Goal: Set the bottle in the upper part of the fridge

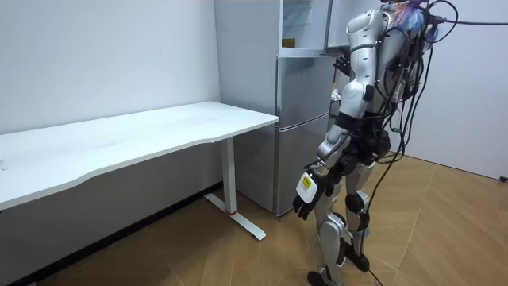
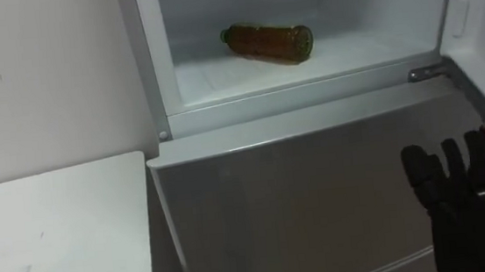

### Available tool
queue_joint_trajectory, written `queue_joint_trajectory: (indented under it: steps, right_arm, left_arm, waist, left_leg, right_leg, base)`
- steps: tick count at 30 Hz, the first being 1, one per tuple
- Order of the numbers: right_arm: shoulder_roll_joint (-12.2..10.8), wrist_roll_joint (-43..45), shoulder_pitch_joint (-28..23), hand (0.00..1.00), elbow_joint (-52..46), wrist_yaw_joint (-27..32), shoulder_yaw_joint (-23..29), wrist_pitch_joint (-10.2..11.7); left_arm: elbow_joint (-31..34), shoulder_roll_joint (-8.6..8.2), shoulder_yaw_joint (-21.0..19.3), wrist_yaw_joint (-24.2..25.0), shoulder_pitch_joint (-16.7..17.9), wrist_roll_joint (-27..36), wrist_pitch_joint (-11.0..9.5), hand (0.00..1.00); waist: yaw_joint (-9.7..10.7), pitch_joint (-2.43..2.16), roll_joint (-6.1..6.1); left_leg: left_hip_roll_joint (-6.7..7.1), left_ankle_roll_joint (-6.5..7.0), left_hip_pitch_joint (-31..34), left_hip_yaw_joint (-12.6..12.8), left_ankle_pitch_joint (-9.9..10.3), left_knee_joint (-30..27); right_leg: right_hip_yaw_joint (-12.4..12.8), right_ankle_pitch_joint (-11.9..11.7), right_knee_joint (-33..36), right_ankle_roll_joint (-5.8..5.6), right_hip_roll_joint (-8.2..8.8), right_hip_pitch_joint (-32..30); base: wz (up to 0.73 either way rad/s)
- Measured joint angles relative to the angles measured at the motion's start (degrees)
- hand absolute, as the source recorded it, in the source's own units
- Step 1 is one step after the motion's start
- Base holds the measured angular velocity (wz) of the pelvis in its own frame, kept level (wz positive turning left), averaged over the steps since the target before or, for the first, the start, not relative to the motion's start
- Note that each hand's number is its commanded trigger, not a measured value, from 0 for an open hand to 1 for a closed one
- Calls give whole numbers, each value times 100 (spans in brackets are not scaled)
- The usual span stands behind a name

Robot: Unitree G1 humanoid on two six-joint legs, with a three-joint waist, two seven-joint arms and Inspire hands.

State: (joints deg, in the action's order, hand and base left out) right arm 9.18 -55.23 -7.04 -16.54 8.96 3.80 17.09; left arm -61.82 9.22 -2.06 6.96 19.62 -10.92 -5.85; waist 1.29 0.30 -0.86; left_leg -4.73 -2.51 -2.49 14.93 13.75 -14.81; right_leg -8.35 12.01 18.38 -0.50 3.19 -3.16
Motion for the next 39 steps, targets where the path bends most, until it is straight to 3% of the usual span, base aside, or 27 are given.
queue_joint_trajectory:
  steps: [9,15,19,27,33,39]
  right_arm:
    - [0,1001,-181,0,41,-42,-262,-223]
    - [21,1690,-528,0,688,-83,-244,-291]
    - [24,1763,-827,0,1032,431,-205,-476]
    - [31,1668,-825,0,1192,1481,666,-471]
    - [106,1531,-809,0,1087,2161,1317,-462]
    - [497,1805,-273,0,394,2747,1716,-446]
  left_arm:
    - [59,-6,238,-155,72,14,117,0]
    - [304,2,223,-188,196,13,196,0]
    - [347,2,230,-256,209,15,304,0]
    - [581,18,87,-290,310,17,375,0]
    - [775,31,-226,-289,438,-2,396,0]
    - [669,63,-291,-292,401,3,371,0]
  waist:
    - [23,-33,-30]
    - [9,-51,78]
    - [43,-52,65]
    - [177,-40,-5]
    - [180,-34,190]
    - [191,-44,292]
  left_leg:
    - [-27,-2,-27,-114,0,0]
    - [-54,-34,-153,-119,21,17]
    - [-45,-38,-207,-122,42,29]
    - [-31,-37,-320,-165,40,143]
    - [-27,-38,-320,-163,39,148]
    - [10,-35,-330,-166,37,209]
  right_leg:
    - [-157,-14,-197,-5,-29,177]
    - [-205,-18,-360,-8,-65,349]
    - [-215,-24,-360,-20,-59,425]
    - [-289,25,-392,-33,-48,517]
    - [-295,63,-362,-29,-40,498]
    - [-299,61,-354,-56,-20,514]
  base:
    - [10]
    - [4]
    - [0]
    - [5]
    - [1]
    - [0]
